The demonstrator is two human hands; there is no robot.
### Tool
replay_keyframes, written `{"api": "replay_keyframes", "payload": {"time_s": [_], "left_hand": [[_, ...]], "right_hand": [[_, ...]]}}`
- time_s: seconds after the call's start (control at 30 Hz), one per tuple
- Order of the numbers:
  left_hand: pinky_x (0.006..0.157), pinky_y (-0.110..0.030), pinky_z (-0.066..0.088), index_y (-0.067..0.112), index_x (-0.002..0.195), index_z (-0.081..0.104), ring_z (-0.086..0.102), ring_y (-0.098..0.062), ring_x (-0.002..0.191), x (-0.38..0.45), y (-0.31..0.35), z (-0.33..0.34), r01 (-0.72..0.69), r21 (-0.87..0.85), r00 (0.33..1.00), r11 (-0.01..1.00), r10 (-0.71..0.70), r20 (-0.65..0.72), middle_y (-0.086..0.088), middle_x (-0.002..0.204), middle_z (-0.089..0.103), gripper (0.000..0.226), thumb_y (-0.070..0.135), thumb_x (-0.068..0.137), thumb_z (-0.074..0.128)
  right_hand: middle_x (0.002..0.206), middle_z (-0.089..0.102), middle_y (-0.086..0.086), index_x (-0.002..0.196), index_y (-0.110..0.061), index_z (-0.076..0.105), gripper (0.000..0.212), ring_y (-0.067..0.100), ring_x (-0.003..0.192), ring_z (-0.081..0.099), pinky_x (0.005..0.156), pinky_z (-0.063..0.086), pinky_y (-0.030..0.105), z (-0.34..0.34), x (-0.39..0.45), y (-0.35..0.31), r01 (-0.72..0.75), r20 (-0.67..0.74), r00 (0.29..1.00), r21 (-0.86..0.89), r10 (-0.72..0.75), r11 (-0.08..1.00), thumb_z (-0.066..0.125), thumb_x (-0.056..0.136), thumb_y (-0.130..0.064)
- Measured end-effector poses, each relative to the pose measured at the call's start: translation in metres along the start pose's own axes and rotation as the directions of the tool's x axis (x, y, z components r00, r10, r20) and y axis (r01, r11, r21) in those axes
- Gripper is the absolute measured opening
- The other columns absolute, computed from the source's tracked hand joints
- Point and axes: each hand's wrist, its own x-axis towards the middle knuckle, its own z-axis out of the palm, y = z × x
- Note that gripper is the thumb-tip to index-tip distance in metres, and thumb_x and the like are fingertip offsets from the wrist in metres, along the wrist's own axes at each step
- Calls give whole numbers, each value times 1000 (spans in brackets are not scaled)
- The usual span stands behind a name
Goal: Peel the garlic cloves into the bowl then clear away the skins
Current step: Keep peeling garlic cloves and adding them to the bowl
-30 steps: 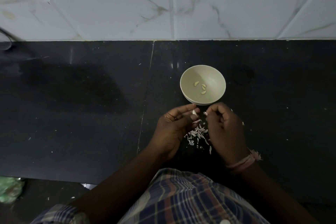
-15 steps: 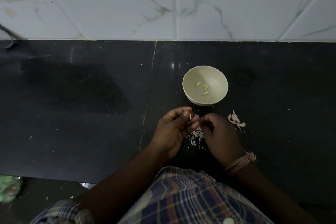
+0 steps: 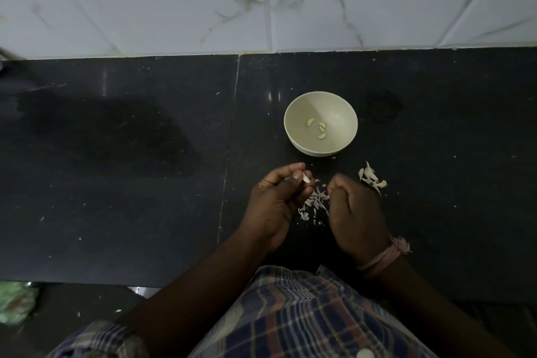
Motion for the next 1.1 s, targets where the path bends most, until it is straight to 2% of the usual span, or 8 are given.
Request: {"api": "replay_keyframes", "payload": {"time_s": [0.1, 0.17, 0.3, 0.57, 0.7, 0.83, 0.93, 1.1], "left_hand": [[80, -23, 61, 5, 117, 68, 73, -16, 88, -2, -1, 2, 7, -32, 1000, 999, -7, -7, -11, 96, 76, 25, -2, 95, 60], [80, -22, 61, 4, 118, 68, 74, -15, 85, -3, -1, 1, 19, -63, 999, 998, -21, -26, -11, 96, 76, 25, -4, 95, 60], [79, -23, 61, 3, 115, 68, 74, -16, 84, -3, -2, -2, 41, -120, 998, 992, -48, -50, -11, 95, 77, 23, -5, 94, 61], [74, -25, 62, 3, 105, 64, 75, -19, 82, -3, -2, 3, 18, -121, 998, 992, -26, -63, -10, 88, 76, 18, -10, 94, 58], [72, -23, 62, 2, 103, 64, 74, -19, 82, -2, -2, 2, 14, -122, 999, 992, -20, -49, -10, 87, 75, 14, -8, 95, 58], [73, -23, 61, 3, 104, 64, 74, -17, 82, -1, -2, 1, 7, -112, 999, 994, -11, -33, -8, 88, 75, 14, -5, 95, 58], [72, -22, 60, 4, 103, 64, 74, -16, 81, 0, -4, 0, 2, -105, 999, 995, -6, -37, -8, 87, 75, 14, -5, 94, 59], [72, -23, 61, 5, 103, 64, 74, -16, 81, -1, -4, -1, -3, -93, 999, 996, -2, -45, -8, 87, 75, 15, -6, 94, 58]], "right_hand": [[65, 54, -4, 78, -20, 50, 41, 17, 62, 56, 60, 43, 40, 5, -2, 3, -55, 33, 998, -105, 59, 993, 35, 104, -48], [69, 54, -7, 82, -19, 51, 34, 14, 66, 57, 62, 42, 37, 7, -2, 7, -13, 27, 999, -114, 16, 993, 39, 105, -41], [75, 58, -15, 89, -17, 60, 13, -4, 75, 58, 64, 39, 10, 7, -3, 11, -35, 85, 996, -9, 36, 999, 59, 101, -21], [78, 73, -11, 86, -20, 74, 5, 2, 75, 69, 74, 59, 31, 0, -3, 4, -126, -40, 990, 132, 132, 983, 78, 86, -18], [64, 70, -3, 73, -20, 68, 23, 11, 60, 68, 64, 60, 43, -1, 0, 1, -242, -50, 966, 178, 254, 954, 80, 84, -36], [56, 58, 0, 65, -17, 57, 40, 13, 54, 57, 58, 50, 37, -2, -3, 1, -166, -84, 981, 113, 176, 980, 71, 91, -44], [63, 52, -1, 72, -17, 49, 31, 10, 59, 48, 58, 41, 32, 1, -2, 5, -119, -48, 991, 88, 123, 989, 66, 96, -27], [84, 58, -3, 89, -20, 51, 22, 7, 74, 56, 65, 40, 21, 4, -5, 6, -103, 70, 993, 87, 98, 991, 52, 88, 2]]}}
